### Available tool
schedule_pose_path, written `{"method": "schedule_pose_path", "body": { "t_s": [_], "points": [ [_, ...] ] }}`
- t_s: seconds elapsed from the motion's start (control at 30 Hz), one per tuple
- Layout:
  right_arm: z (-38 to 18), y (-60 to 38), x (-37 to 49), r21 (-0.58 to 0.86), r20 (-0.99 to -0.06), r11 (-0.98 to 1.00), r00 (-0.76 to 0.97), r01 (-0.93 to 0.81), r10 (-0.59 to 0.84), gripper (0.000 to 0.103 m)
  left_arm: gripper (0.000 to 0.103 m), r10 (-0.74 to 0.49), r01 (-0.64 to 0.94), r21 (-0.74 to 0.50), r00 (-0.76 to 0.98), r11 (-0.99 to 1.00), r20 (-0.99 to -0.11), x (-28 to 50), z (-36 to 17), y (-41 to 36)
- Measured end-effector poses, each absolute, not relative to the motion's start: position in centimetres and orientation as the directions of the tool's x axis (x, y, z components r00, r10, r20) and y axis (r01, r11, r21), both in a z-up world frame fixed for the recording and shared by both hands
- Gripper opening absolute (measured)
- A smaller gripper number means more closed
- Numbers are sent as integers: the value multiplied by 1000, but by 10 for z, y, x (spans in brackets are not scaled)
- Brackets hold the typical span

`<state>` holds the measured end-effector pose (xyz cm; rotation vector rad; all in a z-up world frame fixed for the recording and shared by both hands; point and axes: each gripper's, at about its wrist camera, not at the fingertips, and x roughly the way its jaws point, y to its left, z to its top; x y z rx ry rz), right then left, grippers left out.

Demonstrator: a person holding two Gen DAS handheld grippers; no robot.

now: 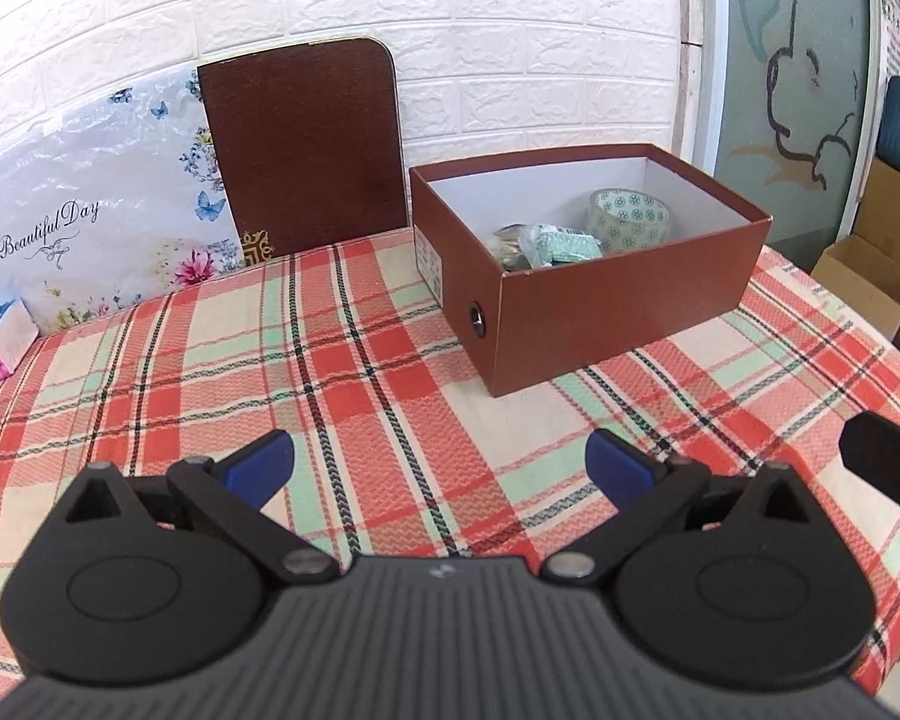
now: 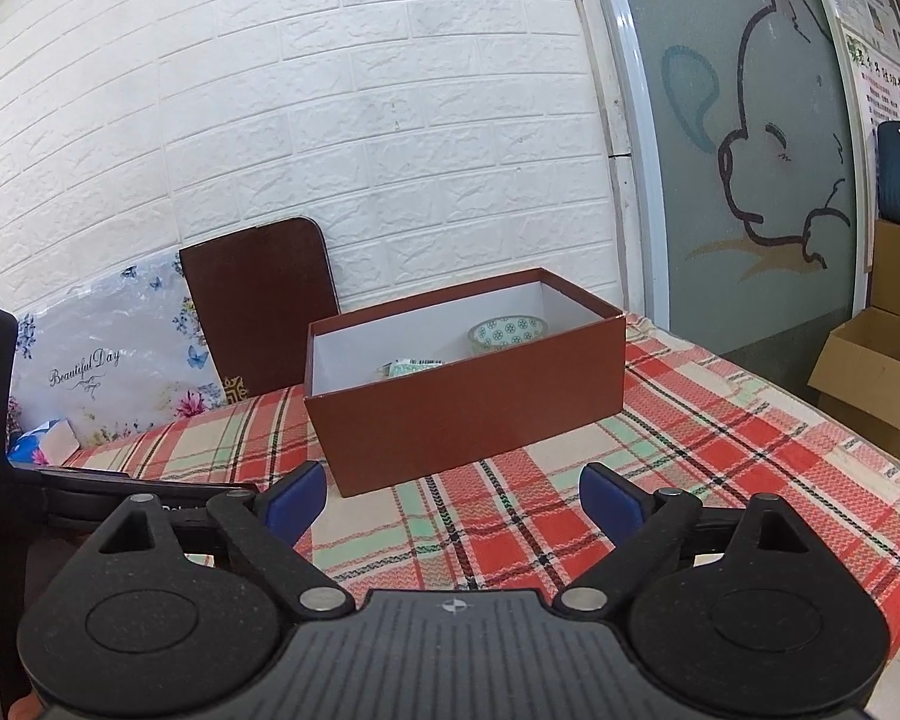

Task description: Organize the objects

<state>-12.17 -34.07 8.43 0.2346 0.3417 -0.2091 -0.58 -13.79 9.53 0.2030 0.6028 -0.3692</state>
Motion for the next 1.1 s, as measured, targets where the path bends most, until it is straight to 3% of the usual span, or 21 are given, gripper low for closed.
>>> {"method": "schedule_pose_path", "body": {
  "t_s": [0.17, 0.47, 1.1],
  "points": [
    [83, -342, -123, 198, -350, 950, 923, 241, -161, 92, 103, -247, 375, 109, 775, 921, -582, -7, 95, -140],
    [80, -344, -123, 203, -352, 951, 923, 235, -153, 92, 103, -189, 313, 192, 857, 930, -479, -17, 101, -140],
    [76, -349, -122, 213, -360, 948, 921, 235, -148, 92, 103, -188, 339, 234, 848, 911, -495, -25, 101, -146]
  ]
}}
